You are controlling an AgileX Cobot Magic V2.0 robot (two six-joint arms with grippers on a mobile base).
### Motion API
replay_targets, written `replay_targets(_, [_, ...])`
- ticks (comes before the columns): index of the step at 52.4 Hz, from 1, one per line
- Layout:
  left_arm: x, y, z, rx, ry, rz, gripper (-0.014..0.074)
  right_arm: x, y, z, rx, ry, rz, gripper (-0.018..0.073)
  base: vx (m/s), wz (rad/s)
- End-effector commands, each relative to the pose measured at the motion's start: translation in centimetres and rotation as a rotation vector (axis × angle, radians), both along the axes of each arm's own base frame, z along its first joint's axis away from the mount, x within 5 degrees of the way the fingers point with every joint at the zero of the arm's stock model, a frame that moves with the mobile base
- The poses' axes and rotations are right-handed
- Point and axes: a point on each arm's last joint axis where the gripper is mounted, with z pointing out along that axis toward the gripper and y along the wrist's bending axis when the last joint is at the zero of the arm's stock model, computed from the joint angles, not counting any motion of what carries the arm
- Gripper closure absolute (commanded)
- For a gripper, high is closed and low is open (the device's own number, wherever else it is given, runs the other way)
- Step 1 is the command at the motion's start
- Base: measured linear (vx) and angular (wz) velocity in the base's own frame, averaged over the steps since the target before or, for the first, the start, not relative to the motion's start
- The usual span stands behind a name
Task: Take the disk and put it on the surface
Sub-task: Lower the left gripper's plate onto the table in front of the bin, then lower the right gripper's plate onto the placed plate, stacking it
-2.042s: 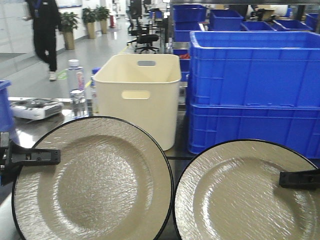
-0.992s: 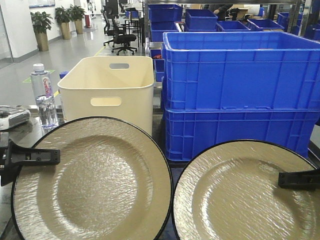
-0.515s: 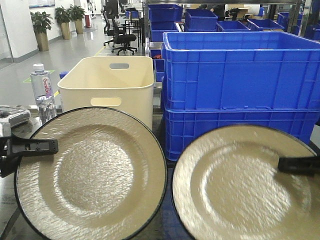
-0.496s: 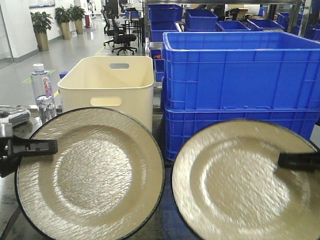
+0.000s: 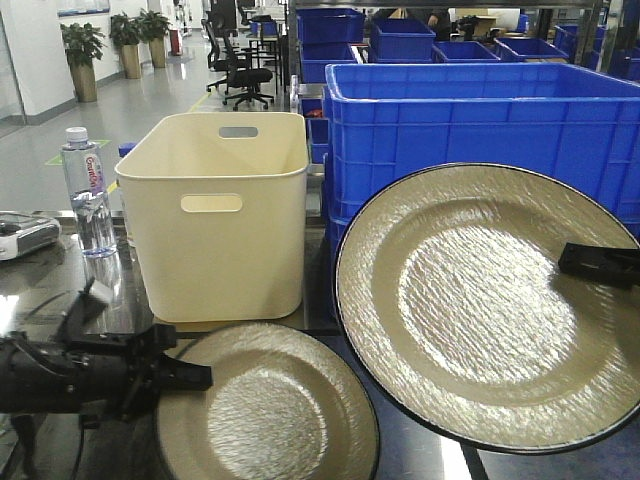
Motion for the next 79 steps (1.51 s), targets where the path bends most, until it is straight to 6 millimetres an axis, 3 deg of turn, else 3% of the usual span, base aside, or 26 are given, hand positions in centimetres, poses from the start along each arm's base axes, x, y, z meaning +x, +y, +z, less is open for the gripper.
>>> replay_targets(1, [0.3,-1.1,2.3,-0.081,-0.078,0.01,0.0593,-0.7,0.3,2.8,0.117,-0.109,0.005,0.0568,0.0,0.0])
replay_targets(11, [0.6,-1.5,1.5,-0.02,-0.135,-0.036,0.0505,-0.7,0.3,2.8,0.117,-0.109,0.004,0.0568,0.0,0.0])
replay_targets(25, [0.5,-1.5,1.4,0.052,-0.237,-0.107,0.016,-0.6,0.2,2.7,0.11,-0.106,-0.006,0.0568,0.0,0.0])
replay_targets(31, [0.7,-1.2,1.3,0.121,-0.293,-0.111,0.0051,-0.6,0.2,2.7,0.108,-0.105,-0.007,0.0568,0.0,0.0])
replay_targets(40, [0.9,-0.4,2.4,0.231,-0.397,-0.049,-0.0007,-0.6,0.2,2.5,0.077,-0.105,-0.014,0.0568,0.0,0.0])
replay_targets(47, [0.6,0.9,4.1,0.325,-0.467,0.022,0.0002,-0.4,0.0,2.1,0.024,-0.086,-0.036,0.0568,0.0,0.0])
replay_targets(55, [-1.4,2.9,7.9,0.372,-0.579,0.064,0.0038,0.3,0.5,1.6,-0.016,-0.068,-0.088,0.0568,0.0,0.0])
replay_targets(62, [-4.6,4.0,12.0,0.37,-0.695,0.077,0.019,1.8,2.3,0.8,-0.01,-0.036,-0.112,0.0568,0.0,0.0])
replay_targets(67, [-7.8,4.4,15.4,0.381,-0.796,0.116,0.039,3.4,4.4,-0.4,0.01,0.015,-0.119,0.0568,0.0,0.0])
replay_targets(71, [-10.3,4.5,17.3,0.418,-0.88,0.131,0.0605,4.8,6.4,-1.7,0.025,0.063,-0.122,0.0568,0.0,0.0])
replay_targets(79, [-13.7,4.4,19.4,0.46,-0.967,0.137,0.0606,7.6,12.7,-4.6,-0.017,0.091,-0.014,0.0568,0.0,0.0])
